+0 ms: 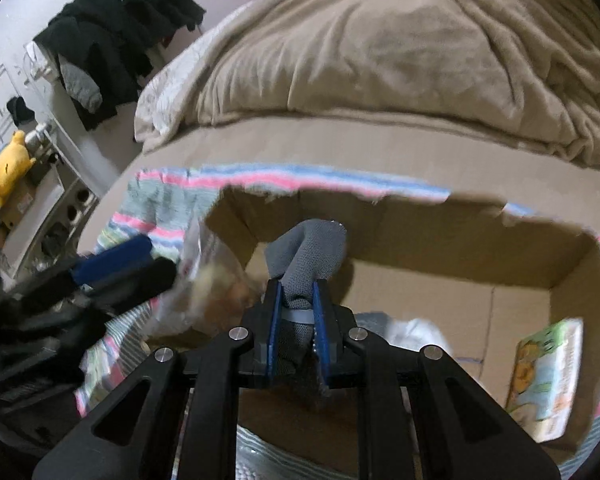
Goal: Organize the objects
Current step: 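Lower both held items into the box and open both tools, then move both tools back to the cotton swab bag and grey gloves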
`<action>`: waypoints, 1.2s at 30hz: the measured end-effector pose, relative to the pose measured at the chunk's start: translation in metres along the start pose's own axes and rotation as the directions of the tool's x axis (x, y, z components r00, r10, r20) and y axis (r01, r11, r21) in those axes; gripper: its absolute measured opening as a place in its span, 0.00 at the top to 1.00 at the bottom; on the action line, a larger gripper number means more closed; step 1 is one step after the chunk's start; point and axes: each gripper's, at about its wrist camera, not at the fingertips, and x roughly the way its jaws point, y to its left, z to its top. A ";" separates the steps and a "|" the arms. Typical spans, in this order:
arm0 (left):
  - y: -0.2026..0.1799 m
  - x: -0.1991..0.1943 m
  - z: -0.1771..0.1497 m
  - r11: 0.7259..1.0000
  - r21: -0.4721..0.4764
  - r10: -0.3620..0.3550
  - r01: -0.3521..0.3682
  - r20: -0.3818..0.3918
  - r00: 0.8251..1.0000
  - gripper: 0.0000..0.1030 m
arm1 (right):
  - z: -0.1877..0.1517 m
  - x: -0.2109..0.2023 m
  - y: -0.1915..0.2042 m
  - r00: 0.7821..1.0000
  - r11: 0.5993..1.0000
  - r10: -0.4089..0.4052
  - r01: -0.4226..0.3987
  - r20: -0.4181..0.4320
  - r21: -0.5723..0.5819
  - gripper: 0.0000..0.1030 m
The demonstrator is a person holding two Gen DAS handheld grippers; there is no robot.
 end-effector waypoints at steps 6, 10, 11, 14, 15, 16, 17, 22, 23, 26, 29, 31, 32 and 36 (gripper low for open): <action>0.000 -0.017 -0.006 1.000 -0.008 -0.001 0.001 0.007 1.000 0.52 | -0.008 -0.006 0.002 0.999 0.999 -0.034 0.034 0.005 0.018 0.80; -0.002 -0.029 -0.012 1.000 -0.008 -0.001 0.001 0.011 1.000 0.52 | -0.008 -0.028 -0.001 0.998 0.999 -0.039 0.038 0.046 0.035 0.56; -0.003 -0.029 -0.012 1.000 -0.009 -0.001 0.001 0.011 1.000 0.52 | -0.009 -0.035 -0.001 0.998 0.999 -0.040 0.038 0.058 0.037 0.54; -0.006 -0.039 -0.016 1.000 -0.008 0.000 0.000 0.009 1.000 0.52 | -0.012 -0.050 0.000 0.996 0.998 -0.049 0.046 0.076 0.037 0.47; -0.008 -0.042 -0.017 1.000 -0.006 0.000 0.001 0.011 1.000 0.52 | -0.014 -0.056 0.001 0.995 0.998 -0.051 0.048 0.081 0.039 0.46; -0.009 -0.046 -0.019 1.000 -0.005 -0.002 0.002 0.012 1.000 0.52 | -0.015 -0.060 0.001 0.995 0.998 -0.053 0.050 0.084 0.039 0.46; -0.011 -0.050 -0.021 1.000 -0.005 -0.004 0.004 0.015 1.000 0.52 | -0.017 -0.066 0.002 0.994 0.998 -0.058 0.055 0.091 0.037 0.45; -0.019 -0.066 -0.028 1.000 -0.013 -0.016 0.016 0.029 0.999 0.35 | -0.030 -0.098 0.002 0.990 0.997 -0.075 0.071 0.117 0.037 0.44; -0.021 -0.068 -0.028 1.000 -0.013 -0.018 0.018 0.032 0.999 0.34 | -0.032 -0.102 0.003 0.990 0.997 -0.078 0.074 0.120 0.038 0.44; -0.028 -0.076 -0.032 1.000 -0.004 -0.019 0.020 0.034 0.999 0.34 | -0.040 -0.118 0.003 0.987 0.996 -0.087 0.083 0.134 0.042 0.43; -0.033 -0.083 -0.036 1.000 0.000 -0.026 0.026 0.034 0.999 0.34 | -0.048 -0.132 0.006 0.986 0.995 -0.096 0.091 0.140 0.041 0.43; -0.036 -0.087 -0.039 0.999 0.001 -0.032 0.032 0.034 0.999 0.34 | -0.051 -0.139 0.008 0.985 0.995 -0.098 0.093 0.145 0.039 0.43; -0.038 -0.090 -0.040 0.999 0.003 -0.034 0.034 0.035 0.999 0.34 | -0.054 -0.142 0.009 0.984 0.995 -0.098 0.093 0.147 0.039 0.43; -0.041 -0.098 -0.047 0.999 0.012 -0.035 0.034 0.036 0.999 0.34 | -0.062 -0.151 0.012 0.982 0.994 -0.104 0.099 0.156 0.036 0.43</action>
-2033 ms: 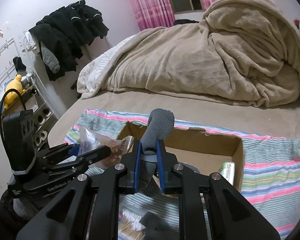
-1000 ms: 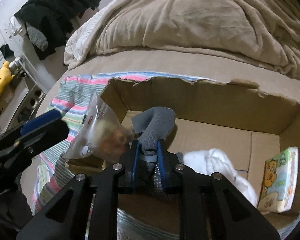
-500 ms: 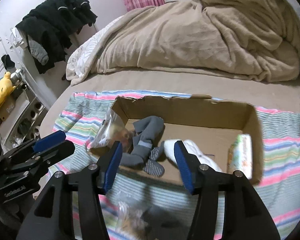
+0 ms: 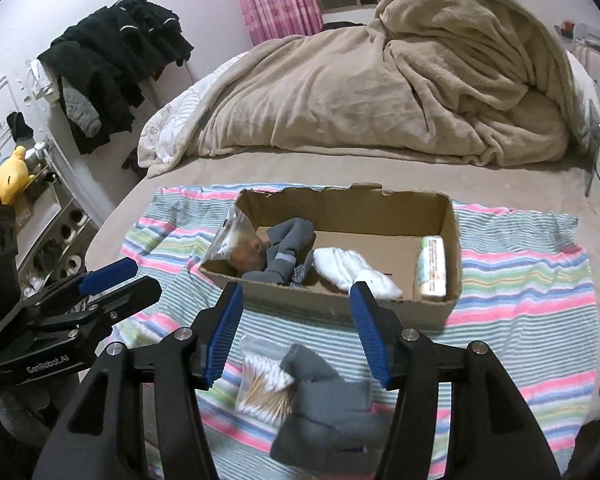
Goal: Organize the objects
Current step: 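Move both tools back to the cotton swab bag and grey gloves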
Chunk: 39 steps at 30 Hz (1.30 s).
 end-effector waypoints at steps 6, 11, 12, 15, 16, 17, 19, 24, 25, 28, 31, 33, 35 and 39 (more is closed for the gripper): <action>0.001 -0.002 -0.014 1.000 -0.009 0.006 -0.006 -0.026 1.000 0.34 | -0.013 -0.007 -0.002 1.000 1.000 -0.007 0.007 -0.006 0.012 0.43; -0.002 -0.001 -0.026 1.000 -0.007 0.004 -0.004 -0.051 0.999 0.34 | -0.027 -0.008 -0.007 1.000 1.000 -0.018 0.019 -0.025 0.022 0.43; -0.002 0.000 -0.028 1.000 -0.008 0.002 -0.002 -0.057 0.998 0.34 | -0.030 -0.008 -0.008 0.999 0.999 -0.020 0.021 -0.032 0.024 0.43; -0.004 0.002 -0.035 1.000 -0.007 -0.003 0.002 -0.072 0.997 0.34 | -0.039 -0.006 -0.012 0.998 0.999 -0.022 0.024 -0.050 0.031 0.43; -0.005 0.004 -0.036 1.000 -0.007 -0.005 0.004 -0.077 0.997 0.34 | -0.043 -0.005 -0.013 0.998 0.999 -0.022 0.024 -0.057 0.031 0.43; -0.007 0.006 -0.039 1.000 -0.006 -0.007 0.006 -0.084 0.996 0.34 | -0.046 -0.004 -0.013 0.998 0.999 -0.023 0.025 -0.066 0.032 0.43; -0.009 0.008 -0.042 1.000 -0.002 -0.011 0.010 -0.095 0.995 0.34 | -0.051 0.000 -0.015 0.997 0.999 -0.024 0.027 -0.080 0.037 0.43; -0.011 0.015 -0.051 1.000 -0.001 -0.017 0.017 -0.123 0.992 0.34 | -0.064 0.009 -0.017 0.992 0.999 -0.025 0.030 -0.122 0.042 0.43; -0.011 0.016 -0.053 1.000 -0.002 -0.018 0.018 -0.128 0.992 0.34 | -0.067 0.012 -0.016 0.991 0.999 -0.023 0.029 -0.134 0.043 0.43; -0.010 0.022 -0.060 1.000 -0.008 -0.020 0.019 -0.152 0.988 0.34 | -0.074 0.019 -0.014 0.987 0.999 -0.018 0.025 -0.160 0.042 0.43; -0.010 0.026 -0.067 1.000 -0.011 -0.024 0.023 -0.173 0.985 0.34 | -0.079 0.029 -0.011 0.983 0.999 -0.014 0.022 -0.183 0.043 0.43; -0.009 0.029 -0.070 1.000 -0.013 -0.024 0.022 -0.184 0.983 0.34 | -0.081 0.035 -0.009 0.980 0.999 -0.021 0.029 -0.196 0.038 0.43; -0.007 0.031 -0.072 1.000 -0.016 -0.022 0.019 -0.191 0.981 0.34 | -0.083 0.041 -0.008 0.978 0.999 -0.021 0.029 -0.209 0.035 0.43; -0.004 0.036 -0.073 1.000 -0.020 -0.013 0.009 -0.202 0.979 0.34 | -0.087 0.052 -0.008 0.973 0.999 -0.002 0.011 -0.231 0.038 0.43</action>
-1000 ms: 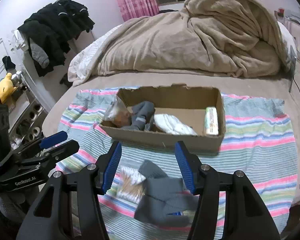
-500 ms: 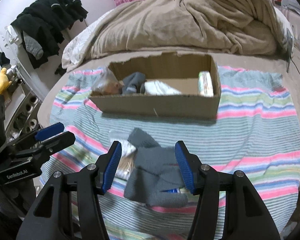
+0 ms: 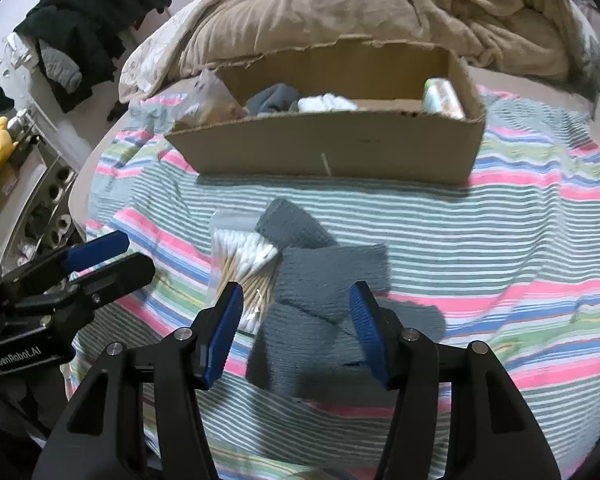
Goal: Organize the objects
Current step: 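Move both tools back to the cotton swab bag and grey gloves, then grasp the cotton swab bag with the left tool while the right tool grasps the grey gloves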
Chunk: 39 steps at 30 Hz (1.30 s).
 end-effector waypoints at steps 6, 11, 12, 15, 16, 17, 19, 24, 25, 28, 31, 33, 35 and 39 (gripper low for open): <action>-0.002 0.014 -0.002 1.000 0.004 0.004 -0.004 -0.035 0.999 0.34 | -0.003 0.011 -0.001 1.000 1.000 -0.009 0.009 -0.010 -0.025 0.47; -0.009 0.025 -0.004 1.000 0.020 0.004 -0.002 -0.060 0.998 0.34 | -0.006 0.014 -0.007 1.000 0.999 -0.004 0.003 -0.004 -0.048 0.63; -0.010 0.027 -0.004 1.000 0.024 0.005 -0.003 -0.065 0.998 0.34 | -0.006 0.014 -0.008 1.000 0.999 0.002 -0.002 -0.004 -0.049 0.64; -0.016 0.035 -0.005 0.999 0.034 0.006 -0.003 -0.082 0.997 0.34 | -0.005 0.008 -0.016 0.999 0.999 0.036 -0.036 0.005 -0.035 0.67; -0.018 0.037 -0.005 0.999 0.039 0.004 0.000 -0.087 0.996 0.34 | -0.004 0.007 -0.017 0.999 0.999 0.045 -0.044 0.008 -0.030 0.67; -0.020 0.040 -0.005 0.999 0.045 0.001 0.003 -0.093 0.996 0.34 | -0.004 0.005 -0.020 0.998 0.998 0.059 -0.059 0.014 -0.022 0.68; -0.025 0.046 -0.006 0.999 0.054 -0.002 0.008 -0.105 0.994 0.34 | -0.003 0.001 -0.026 0.996 0.997 0.080 -0.080 0.024 -0.008 0.69; -0.035 0.064 -0.007 0.997 0.076 0.003 0.008 -0.139 0.990 0.34 | 0.001 -0.010 -0.040 0.991 0.992 0.125 -0.126 0.050 0.031 0.71; -0.037 0.067 -0.007 0.997 0.077 0.004 0.008 -0.145 0.989 0.34 | 0.003 -0.013 -0.042 0.990 0.990 0.133 -0.135 0.055 0.037 0.72; -0.041 0.078 -0.006 0.997 0.082 0.009 0.004 -0.160 0.987 0.34 | 0.008 -0.020 -0.048 0.986 0.987 0.149 -0.153 0.073 0.054 0.79; -0.046 0.086 -0.006 0.995 0.098 0.034 -0.018 -0.164 0.986 0.34 | 0.010 -0.021 -0.052 0.989 0.989 0.131 -0.135 0.075 0.055 0.83; -0.049 0.088 -0.007 0.994 0.109 0.036 -0.019 -0.159 0.987 0.37 | 0.009 -0.016 -0.055 0.992 0.990 0.121 -0.123 0.048 0.062 0.83; -0.048 0.087 -0.007 0.994 0.106 0.026 -0.009 -0.155 0.988 0.46 | 0.006 -0.009 -0.055 0.992 0.989 0.124 -0.125 0.021 0.078 0.82; -0.042 0.083 -0.008 0.995 0.097 0.001 0.014 -0.151 0.989 0.53 | 0.004 -0.003 -0.049 0.986 0.982 0.164 -0.164 0.006 0.090 0.55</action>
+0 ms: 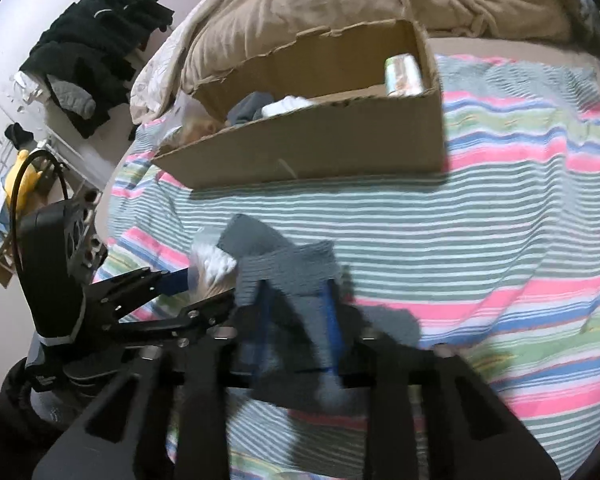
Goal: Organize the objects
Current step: 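Grasp the cotton swab bag with the left tool while the right tool grasps the grey gloves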
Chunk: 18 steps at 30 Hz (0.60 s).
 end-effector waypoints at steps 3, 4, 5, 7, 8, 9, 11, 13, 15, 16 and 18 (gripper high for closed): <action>0.004 -0.004 -0.004 1.000 -0.002 -0.010 0.010 0.004 1.000 0.56 | 0.000 0.009 0.008 1.000 1.000 -0.022 0.022 -0.021 -0.018 0.39; 0.005 -0.005 -0.005 1.000 -0.005 -0.012 0.012 0.004 1.000 0.56 | -0.001 0.013 0.010 0.999 0.999 -0.034 0.034 -0.027 -0.024 0.39; 0.008 -0.008 -0.007 1.000 -0.010 -0.013 0.013 0.007 1.000 0.56 | -0.002 0.018 0.012 0.998 0.998 -0.048 0.047 -0.036 -0.030 0.40; 0.012 -0.012 -0.009 1.000 -0.018 -0.010 0.011 0.013 1.000 0.57 | -0.005 0.024 0.016 0.996 0.996 -0.081 0.079 -0.043 -0.046 0.40; 0.015 -0.015 -0.009 1.000 -0.025 -0.008 0.009 0.017 1.000 0.57 | -0.007 0.029 0.019 0.993 0.992 -0.106 0.103 -0.043 -0.066 0.40; 0.019 -0.018 -0.011 1.000 -0.030 -0.007 0.008 0.020 1.000 0.57 | -0.009 0.033 0.023 0.991 0.989 -0.126 0.122 -0.040 -0.086 0.39; 0.026 -0.022 -0.011 0.999 -0.044 -0.005 0.006 0.025 1.000 0.57 | -0.012 0.037 0.029 0.987 0.981 -0.159 0.156 -0.021 -0.118 0.41; 0.032 -0.026 -0.014 0.998 -0.056 -0.007 0.009 0.033 0.999 0.57 | -0.012 0.036 0.032 0.986 0.979 -0.165 0.162 -0.020 -0.123 0.48; 0.035 -0.031 -0.014 0.998 -0.063 -0.011 0.014 0.047 0.999 0.57 | -0.011 0.031 0.033 0.987 0.980 -0.158 0.156 -0.010 -0.127 0.52; 0.036 -0.034 -0.014 0.998 -0.065 -0.013 0.017 0.053 0.998 0.57 | -0.010 0.026 0.035 0.988 0.979 -0.156 0.155 -0.001 -0.132 0.54; 0.039 -0.042 -0.012 0.998 -0.062 -0.019 0.024 0.071 0.997 0.57 | -0.009 0.017 0.036 0.989 0.980 -0.150 0.151 0.016 -0.132 0.55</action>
